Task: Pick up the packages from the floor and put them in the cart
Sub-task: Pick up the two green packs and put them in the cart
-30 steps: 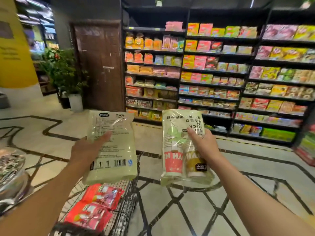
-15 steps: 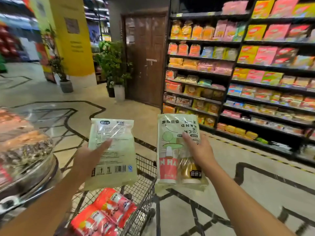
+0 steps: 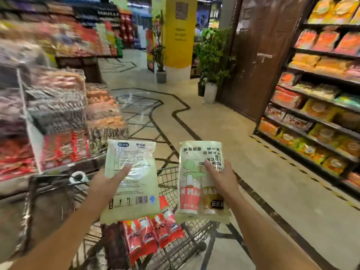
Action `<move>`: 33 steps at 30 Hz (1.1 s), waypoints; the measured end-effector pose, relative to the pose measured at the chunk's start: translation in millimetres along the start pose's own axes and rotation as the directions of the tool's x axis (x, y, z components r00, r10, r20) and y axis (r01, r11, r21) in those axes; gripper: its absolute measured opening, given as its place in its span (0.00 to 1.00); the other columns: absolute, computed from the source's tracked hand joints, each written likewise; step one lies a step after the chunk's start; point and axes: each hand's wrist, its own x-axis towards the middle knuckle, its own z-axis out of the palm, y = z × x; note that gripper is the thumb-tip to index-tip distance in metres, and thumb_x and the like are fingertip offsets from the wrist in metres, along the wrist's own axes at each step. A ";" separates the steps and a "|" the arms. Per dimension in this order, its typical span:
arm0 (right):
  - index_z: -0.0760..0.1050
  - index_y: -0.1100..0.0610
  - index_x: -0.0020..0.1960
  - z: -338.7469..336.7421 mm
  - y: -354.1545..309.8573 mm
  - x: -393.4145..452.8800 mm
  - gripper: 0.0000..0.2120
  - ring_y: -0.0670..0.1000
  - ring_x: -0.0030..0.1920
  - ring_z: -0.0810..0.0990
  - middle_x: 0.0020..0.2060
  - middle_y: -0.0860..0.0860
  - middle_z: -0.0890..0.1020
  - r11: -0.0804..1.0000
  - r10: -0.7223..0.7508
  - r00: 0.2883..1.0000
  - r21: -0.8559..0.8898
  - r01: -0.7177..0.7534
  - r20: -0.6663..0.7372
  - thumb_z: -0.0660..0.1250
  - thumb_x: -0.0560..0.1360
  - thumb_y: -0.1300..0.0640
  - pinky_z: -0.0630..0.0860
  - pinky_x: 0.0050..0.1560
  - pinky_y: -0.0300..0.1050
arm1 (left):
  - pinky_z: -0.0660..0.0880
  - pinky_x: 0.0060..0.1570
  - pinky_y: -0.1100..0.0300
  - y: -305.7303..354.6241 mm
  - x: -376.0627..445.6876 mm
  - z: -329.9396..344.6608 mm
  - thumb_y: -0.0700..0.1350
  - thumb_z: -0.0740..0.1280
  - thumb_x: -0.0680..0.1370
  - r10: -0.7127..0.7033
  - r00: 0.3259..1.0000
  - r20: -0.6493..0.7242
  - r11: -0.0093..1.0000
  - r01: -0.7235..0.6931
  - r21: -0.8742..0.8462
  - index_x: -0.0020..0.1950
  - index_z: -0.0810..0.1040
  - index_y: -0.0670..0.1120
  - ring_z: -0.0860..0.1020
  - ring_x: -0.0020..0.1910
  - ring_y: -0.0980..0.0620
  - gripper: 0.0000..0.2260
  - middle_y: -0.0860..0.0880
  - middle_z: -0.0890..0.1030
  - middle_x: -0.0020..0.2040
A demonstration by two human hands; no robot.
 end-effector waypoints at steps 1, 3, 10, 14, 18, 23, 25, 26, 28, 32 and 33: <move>0.69 0.53 0.69 12.6 1.7 6.5 0.28 0.50 0.46 0.87 0.50 0.47 0.84 1.000 -0.002 0.999 -0.014 0.002 0.034 0.73 0.77 0.40 0.86 0.50 0.57 | 0.76 0.41 0.57 -8.0 1.3 -1.7 0.71 0.74 0.67 -0.009 1.000 -0.016 1.000 0.009 -0.012 0.62 0.82 0.50 0.81 0.46 0.51 0.33 0.49 0.84 0.49; 0.68 0.53 0.67 39.0 8.1 18.0 0.26 0.49 0.44 0.86 0.49 0.46 0.83 0.999 -0.002 0.995 -0.047 0.007 0.103 0.72 0.78 0.41 0.85 0.43 0.50 | 0.73 0.40 0.59 -31.6 8.6 -3.3 0.66 0.74 0.72 -0.045 0.997 -0.068 0.998 0.043 -0.034 0.65 0.80 0.49 0.81 0.47 0.51 0.28 0.50 0.84 0.50; 0.71 0.50 0.66 123.1 57.2 44.4 0.27 0.51 0.46 0.88 0.52 0.49 0.86 0.986 -0.004 0.983 -0.162 0.034 0.183 0.71 0.75 0.36 0.87 0.44 0.56 | 0.80 0.59 0.47 -122.9 39.0 10.7 0.76 0.72 0.63 -0.232 0.962 -0.145 0.971 0.221 -0.090 0.67 0.79 0.55 0.84 0.55 0.50 0.39 0.55 0.86 0.56; 0.68 0.48 0.72 153.1 96.6 57.2 0.34 0.51 0.51 0.87 0.57 0.48 0.84 0.958 0.028 0.974 -0.285 0.038 0.226 0.69 0.73 0.31 0.86 0.49 0.59 | 0.81 0.49 0.52 -171.6 53.0 26.2 0.70 0.75 0.67 -0.406 0.903 -0.138 0.911 0.389 -0.136 0.65 0.77 0.52 0.84 0.52 0.50 0.34 0.54 0.85 0.54; 0.67 0.50 0.73 170.2 130.2 62.4 0.31 0.53 0.52 0.87 0.58 0.50 0.84 0.931 0.136 0.952 -0.364 -0.028 0.275 0.73 0.75 0.40 0.85 0.51 0.60 | 0.82 0.54 0.41 -215.2 64.0 47.1 0.70 0.78 0.59 -0.605 0.784 -0.140 0.792 0.576 -0.201 0.66 0.66 0.48 0.84 0.51 0.43 0.46 0.47 0.82 0.56; 0.57 0.44 0.79 187.6 217.5 90.2 0.50 0.59 0.58 0.86 0.66 0.52 0.81 0.883 0.273 0.908 -0.458 -0.105 0.318 0.71 0.66 0.23 0.84 0.53 0.65 | 0.78 0.61 0.46 -252.2 65.0 81.2 0.63 0.80 0.65 -0.715 0.685 -0.137 0.699 0.701 -0.144 0.66 0.69 0.44 0.80 0.56 0.43 0.40 0.46 0.81 0.59; 0.53 0.41 0.79 195.7 256.1 106.1 0.54 0.63 0.61 0.85 0.70 0.54 0.79 0.857 0.338 0.874 -0.499 -0.132 0.349 0.69 0.62 0.19 0.83 0.54 0.70 | 0.78 0.61 0.44 -273.1 64.5 99.5 0.72 0.78 0.57 -0.742 0.654 -0.147 0.668 0.739 -0.086 0.70 0.70 0.43 0.80 0.60 0.40 0.51 0.44 0.81 0.63; 0.52 0.40 0.80 203.4 253.9 107.6 0.55 0.64 0.65 0.82 0.72 0.55 0.77 0.844 0.353 0.862 -0.522 -0.125 0.364 0.68 0.63 0.19 0.81 0.57 0.72 | 0.78 0.62 0.44 -283.8 64.0 109.9 0.72 0.78 0.57 -0.756 0.635 -0.159 0.650 0.756 -0.069 0.73 0.68 0.43 0.80 0.61 0.39 0.54 0.42 0.80 0.66; 0.47 0.43 0.83 216.5 257.0 113.3 0.55 0.64 0.72 0.76 0.77 0.56 0.71 0.819 0.371 0.839 -0.566 -0.094 0.397 0.66 0.67 0.20 0.76 0.66 0.72 | 0.75 0.66 0.44 -292.9 65.5 127.5 0.65 0.80 0.65 -0.785 0.595 -0.173 0.611 0.790 -0.056 0.77 0.61 0.40 0.77 0.66 0.36 0.52 0.37 0.76 0.70; 0.47 0.47 0.83 236.6 301.6 124.1 0.61 0.64 0.69 0.78 0.74 0.57 0.75 0.792 0.434 0.817 -0.593 -0.144 0.381 0.63 0.63 0.16 0.77 0.65 0.70 | 0.71 0.67 0.48 -326.3 63.8 159.9 0.57 0.79 0.72 -0.846 0.510 -0.155 0.521 0.853 -0.036 0.77 0.57 0.39 0.73 0.69 0.36 0.46 0.36 0.72 0.73; 0.48 0.49 0.83 238.8 314.8 124.1 0.60 0.64 0.69 0.78 0.74 0.56 0.75 0.786 0.448 0.809 -0.600 -0.153 0.381 0.63 0.64 0.16 0.77 0.65 0.70 | 0.73 0.65 0.49 -335.7 62.7 166.3 0.57 0.79 0.72 -0.859 0.494 -0.139 0.502 0.864 -0.031 0.75 0.57 0.41 0.75 0.67 0.37 0.43 0.37 0.73 0.71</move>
